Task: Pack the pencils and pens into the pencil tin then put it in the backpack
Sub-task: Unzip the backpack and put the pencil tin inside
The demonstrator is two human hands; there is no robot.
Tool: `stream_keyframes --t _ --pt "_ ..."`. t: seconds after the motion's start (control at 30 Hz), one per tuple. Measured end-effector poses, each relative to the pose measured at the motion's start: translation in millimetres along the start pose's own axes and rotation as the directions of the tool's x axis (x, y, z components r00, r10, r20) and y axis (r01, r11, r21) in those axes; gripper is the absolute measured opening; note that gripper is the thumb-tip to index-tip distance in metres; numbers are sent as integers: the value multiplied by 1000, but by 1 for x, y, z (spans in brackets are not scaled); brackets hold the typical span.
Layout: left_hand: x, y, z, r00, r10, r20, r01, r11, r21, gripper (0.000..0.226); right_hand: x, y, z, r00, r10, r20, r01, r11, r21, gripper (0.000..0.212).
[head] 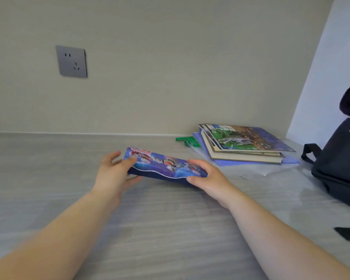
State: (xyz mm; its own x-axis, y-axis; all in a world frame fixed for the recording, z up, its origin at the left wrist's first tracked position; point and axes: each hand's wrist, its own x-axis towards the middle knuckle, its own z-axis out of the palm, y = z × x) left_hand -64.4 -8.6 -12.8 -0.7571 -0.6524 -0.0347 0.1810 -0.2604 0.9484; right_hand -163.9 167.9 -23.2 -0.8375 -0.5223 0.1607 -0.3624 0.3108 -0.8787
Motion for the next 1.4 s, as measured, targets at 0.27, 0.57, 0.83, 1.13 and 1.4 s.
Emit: stream_keyframes --t 0.27,0.57,0.83,1.13,1.4 --pt "-3 0 3 990 -116 78 112 992 49 45 -4 -3 1 981 -135 139 191 793 -579 76" --pt "-47 9 49 966 -20 259 -15 991 134 35 -51 -31 -37 898 -436 60 293 490 -821 41" --pt "-95 -7 150 767 300 568 -578 707 408 55 -129 -38 -166 924 -370 -102 66 414 -908 42" --pt "-80 -23 257 547 380 746 -635 769 74 36 -139 -26 -274 979 -169 -118 4 587 -809 51" --pt "-29 -28 370 463 305 832 -529 848 -17 34 -88 0 -369 976 -165 -142 -41 502 -864 41"
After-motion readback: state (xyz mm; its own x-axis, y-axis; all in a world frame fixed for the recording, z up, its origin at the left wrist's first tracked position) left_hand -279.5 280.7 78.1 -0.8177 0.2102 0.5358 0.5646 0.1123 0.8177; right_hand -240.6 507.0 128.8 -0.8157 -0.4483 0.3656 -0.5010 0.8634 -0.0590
